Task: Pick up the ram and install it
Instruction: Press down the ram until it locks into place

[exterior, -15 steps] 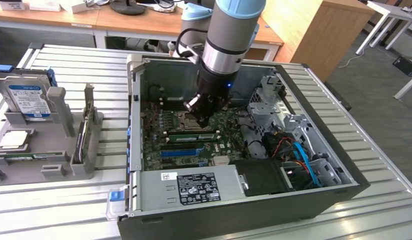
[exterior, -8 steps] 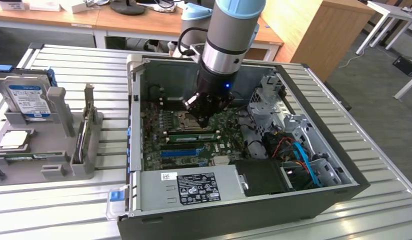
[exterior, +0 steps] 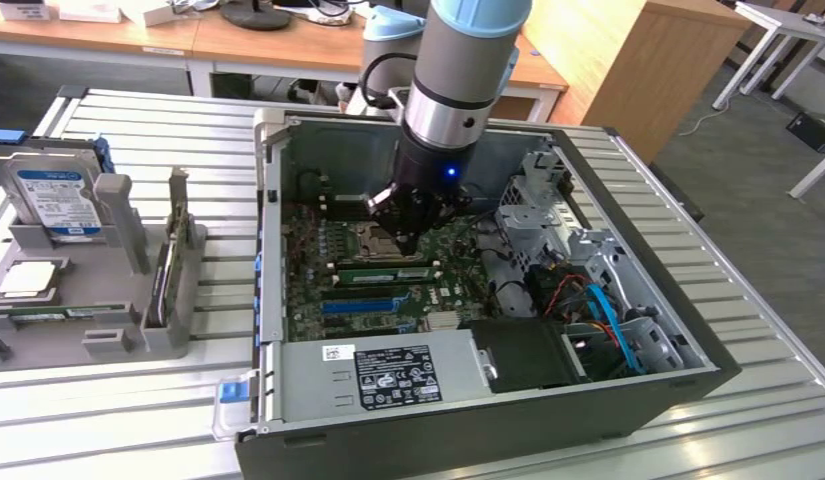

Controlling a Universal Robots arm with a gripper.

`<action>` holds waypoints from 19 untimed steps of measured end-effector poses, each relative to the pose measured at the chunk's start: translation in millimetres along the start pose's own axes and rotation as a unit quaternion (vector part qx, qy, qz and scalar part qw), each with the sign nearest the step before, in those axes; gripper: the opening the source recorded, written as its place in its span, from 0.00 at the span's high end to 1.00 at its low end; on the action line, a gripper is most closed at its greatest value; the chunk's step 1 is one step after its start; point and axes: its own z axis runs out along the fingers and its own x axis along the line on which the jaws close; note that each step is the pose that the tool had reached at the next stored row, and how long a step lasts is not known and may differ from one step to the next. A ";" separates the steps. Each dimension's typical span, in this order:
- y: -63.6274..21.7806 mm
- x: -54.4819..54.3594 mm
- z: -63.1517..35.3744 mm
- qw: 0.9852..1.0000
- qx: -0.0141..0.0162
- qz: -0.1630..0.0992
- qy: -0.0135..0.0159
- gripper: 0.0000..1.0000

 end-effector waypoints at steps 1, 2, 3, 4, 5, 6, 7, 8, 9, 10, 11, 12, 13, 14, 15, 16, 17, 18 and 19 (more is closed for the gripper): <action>0.0 0.0 0.0 1.000 0.000 0.008 0.000 0.89; 0.0 0.0 0.0 1.000 0.000 0.016 0.000 0.89; 0.0 0.0 0.0 1.000 0.000 0.024 -0.001 0.89; 0.0 0.0 0.1 1.000 0.000 0.031 -0.001 0.89; 0.0 0.0 0.1 0.999 0.000 0.039 -0.001 0.89; 0.0 0.0 0.1 0.999 0.000 0.047 -0.001 0.89; 0.0 0.0 0.1 0.999 0.000 0.055 -0.001 0.89; 0.0 0.0 0.1 0.998 0.000 0.063 -0.001 0.89; 0.0 0.0 0.1 0.997 0.000 0.071 -0.002 0.89; 0.0 0.0 0.1 0.997 0.000 0.078 -0.002 0.89; 0.0 0.0 0.1 0.996 0.000 0.086 -0.002 0.89; 0.0 0.0 0.2 0.996 0.000 0.093 -0.002 0.89; 0.0 0.0 0.2 0.995 0.000 0.095 -0.002 0.89; 0.0 0.0 0.2 0.995 0.000 0.095 -0.002 0.89; 0.0 0.0 0.2 0.995 0.000 0.095 -0.002 0.89; 0.0 0.0 0.2 0.995 0.000 0.096 -0.002 0.89; 0.0 0.0 0.2 0.995 0.000 0.098 -0.002 0.89; 0.0 0.0 0.2 0.995 0.001 0.102 -0.002 0.89; 0.0 0.0 0.2 0.994 0.001 0.106 -0.002 0.89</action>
